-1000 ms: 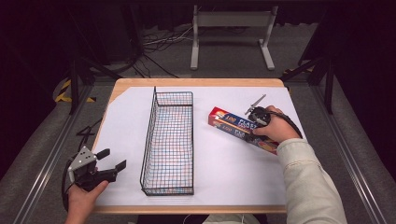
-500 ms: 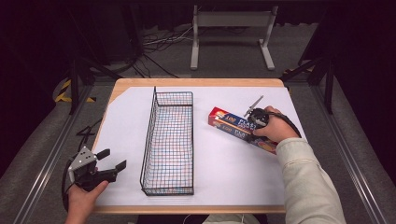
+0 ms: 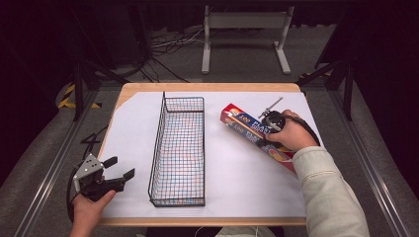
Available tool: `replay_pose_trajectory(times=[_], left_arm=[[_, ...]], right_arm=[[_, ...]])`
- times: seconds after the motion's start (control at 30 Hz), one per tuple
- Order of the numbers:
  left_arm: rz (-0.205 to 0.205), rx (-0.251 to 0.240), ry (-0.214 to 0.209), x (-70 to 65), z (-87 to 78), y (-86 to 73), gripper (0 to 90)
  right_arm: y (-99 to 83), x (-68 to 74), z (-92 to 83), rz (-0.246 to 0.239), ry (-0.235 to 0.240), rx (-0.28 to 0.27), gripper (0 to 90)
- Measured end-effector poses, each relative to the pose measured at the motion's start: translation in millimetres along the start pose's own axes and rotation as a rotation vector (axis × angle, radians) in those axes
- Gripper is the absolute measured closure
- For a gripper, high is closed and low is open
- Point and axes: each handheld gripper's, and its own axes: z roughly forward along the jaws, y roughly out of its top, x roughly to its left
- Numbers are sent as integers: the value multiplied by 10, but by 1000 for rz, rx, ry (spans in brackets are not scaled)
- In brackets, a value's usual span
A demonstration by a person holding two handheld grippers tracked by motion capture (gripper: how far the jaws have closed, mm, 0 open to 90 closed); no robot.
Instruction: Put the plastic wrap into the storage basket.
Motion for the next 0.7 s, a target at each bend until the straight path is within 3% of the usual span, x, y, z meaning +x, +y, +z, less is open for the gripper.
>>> replay_pose_trajectory(times=[0.5, 0.7], left_arm=[[4, -5, 2, 2, 18, 22, 193], [2, -6, 2, 0, 15, 24, 194]], right_arm=[[109, 140, -414, 156, -90, -113, 408], [169, 242, -549, 280, -102, -184, 409]])
